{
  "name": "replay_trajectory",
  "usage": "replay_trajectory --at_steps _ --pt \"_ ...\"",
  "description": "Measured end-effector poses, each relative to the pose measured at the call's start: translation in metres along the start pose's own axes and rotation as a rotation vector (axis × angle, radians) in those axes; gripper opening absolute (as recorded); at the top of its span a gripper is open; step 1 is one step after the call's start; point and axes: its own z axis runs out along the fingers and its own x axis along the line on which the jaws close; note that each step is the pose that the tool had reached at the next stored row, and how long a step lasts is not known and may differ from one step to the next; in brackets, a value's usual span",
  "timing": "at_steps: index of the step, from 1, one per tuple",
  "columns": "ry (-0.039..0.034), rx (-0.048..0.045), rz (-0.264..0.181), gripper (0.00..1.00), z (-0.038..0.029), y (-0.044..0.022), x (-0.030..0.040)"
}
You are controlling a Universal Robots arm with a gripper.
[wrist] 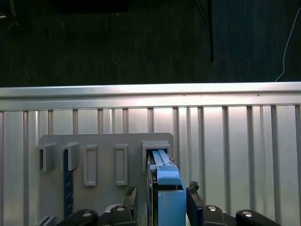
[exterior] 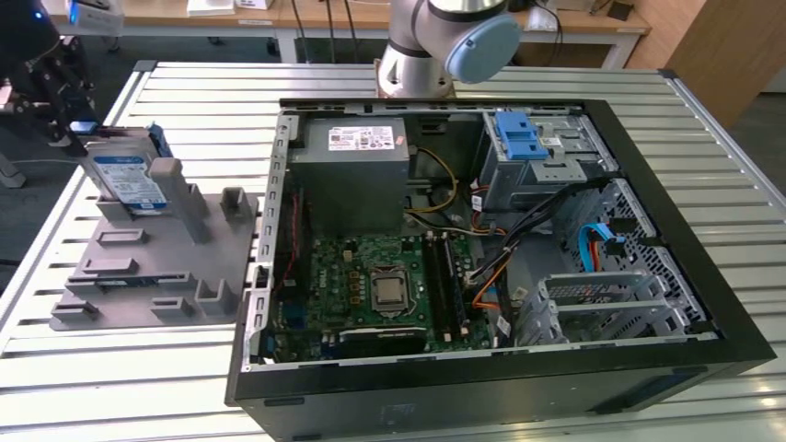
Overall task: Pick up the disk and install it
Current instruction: 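Pick up the disk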
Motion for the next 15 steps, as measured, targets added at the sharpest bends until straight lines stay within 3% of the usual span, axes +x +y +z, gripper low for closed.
replay_trajectory --at_steps 15 --pt "0.0000 -0.0005 0.000 0.53 0.0157 0.0008 -0.0034"
